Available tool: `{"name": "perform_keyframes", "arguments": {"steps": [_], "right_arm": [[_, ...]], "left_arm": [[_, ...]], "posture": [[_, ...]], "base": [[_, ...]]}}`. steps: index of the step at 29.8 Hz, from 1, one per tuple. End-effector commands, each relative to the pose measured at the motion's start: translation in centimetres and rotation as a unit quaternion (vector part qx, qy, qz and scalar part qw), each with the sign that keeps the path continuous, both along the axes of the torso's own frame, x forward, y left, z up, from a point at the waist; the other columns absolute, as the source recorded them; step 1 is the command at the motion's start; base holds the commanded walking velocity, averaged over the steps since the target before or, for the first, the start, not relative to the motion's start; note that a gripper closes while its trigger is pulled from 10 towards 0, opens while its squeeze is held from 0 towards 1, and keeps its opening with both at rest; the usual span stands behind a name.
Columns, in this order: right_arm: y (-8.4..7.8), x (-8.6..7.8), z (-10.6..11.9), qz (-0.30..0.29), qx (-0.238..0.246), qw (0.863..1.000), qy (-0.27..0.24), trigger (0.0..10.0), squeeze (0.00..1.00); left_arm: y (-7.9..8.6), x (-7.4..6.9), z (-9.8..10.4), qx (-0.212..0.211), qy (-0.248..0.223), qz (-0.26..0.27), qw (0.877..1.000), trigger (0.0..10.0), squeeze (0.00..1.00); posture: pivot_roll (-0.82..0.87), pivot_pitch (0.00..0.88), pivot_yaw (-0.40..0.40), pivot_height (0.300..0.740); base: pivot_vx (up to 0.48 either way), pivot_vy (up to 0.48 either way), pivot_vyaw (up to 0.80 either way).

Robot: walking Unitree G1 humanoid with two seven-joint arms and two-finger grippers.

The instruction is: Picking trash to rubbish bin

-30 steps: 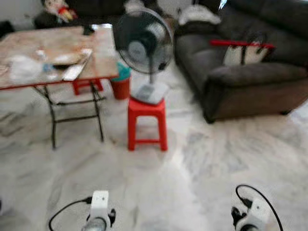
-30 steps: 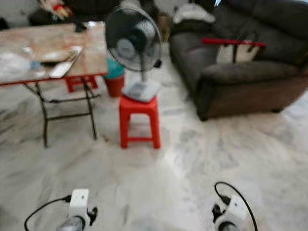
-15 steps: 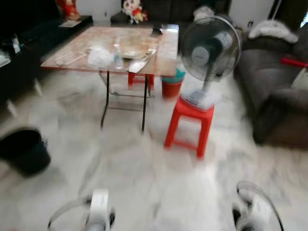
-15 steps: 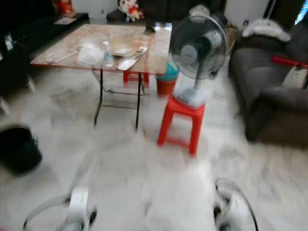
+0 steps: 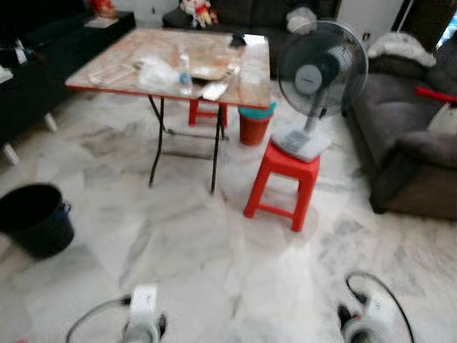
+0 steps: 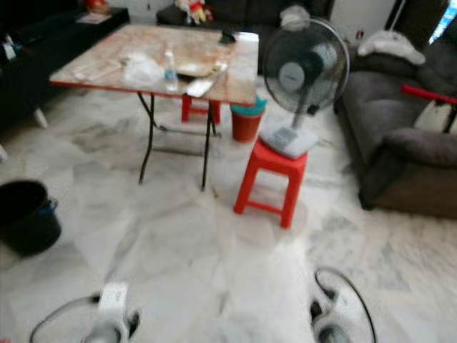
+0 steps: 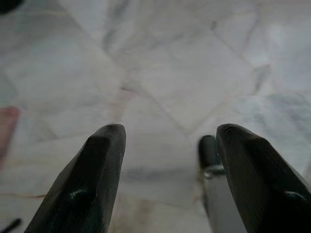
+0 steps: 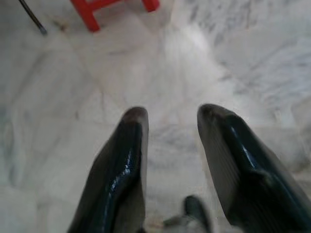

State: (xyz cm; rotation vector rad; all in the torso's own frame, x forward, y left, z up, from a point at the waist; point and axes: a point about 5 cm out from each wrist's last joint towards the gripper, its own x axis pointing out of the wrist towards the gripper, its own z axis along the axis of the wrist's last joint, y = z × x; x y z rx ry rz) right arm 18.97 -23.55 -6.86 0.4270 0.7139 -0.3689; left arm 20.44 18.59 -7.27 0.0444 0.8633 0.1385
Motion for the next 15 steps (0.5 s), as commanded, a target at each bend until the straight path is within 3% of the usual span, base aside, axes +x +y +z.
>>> {"name": "perform_keyframes", "arguments": {"steps": [1,3,15], "right_arm": [[-0.7,-0.5,-0.1,-0.011,-0.007,1.0,0.007,10.0,0.0],[-0.8,-0.5,0.0,-0.012,-0.007,1.0,0.005,10.0,0.0],[-1.1,0.1,0.4,-0.012,-0.008,1.0,-0.008,10.0,0.0]], "left_arm": [[-0.5,-0.2,-0.2,-0.007,0.006,0.002,1.0,10.0,0.0],[-0.5,-0.1,-0.1,-0.008,0.004,0.002,1.0,10.0,0.0],[-0.9,1.0,0.5,-0.017,-0.023,0.002,1.0,10.0,0.0]], "posture": [[-0.09,0.008,-0.028,0.74],[-0.09,0.008,-0.028,0.74],[-0.09,0.017,-0.032,0.74]], "base": [[0.0,0.48,0.0],[0.0,0.48,0.0],[0.0,0.0,0.0]]}}
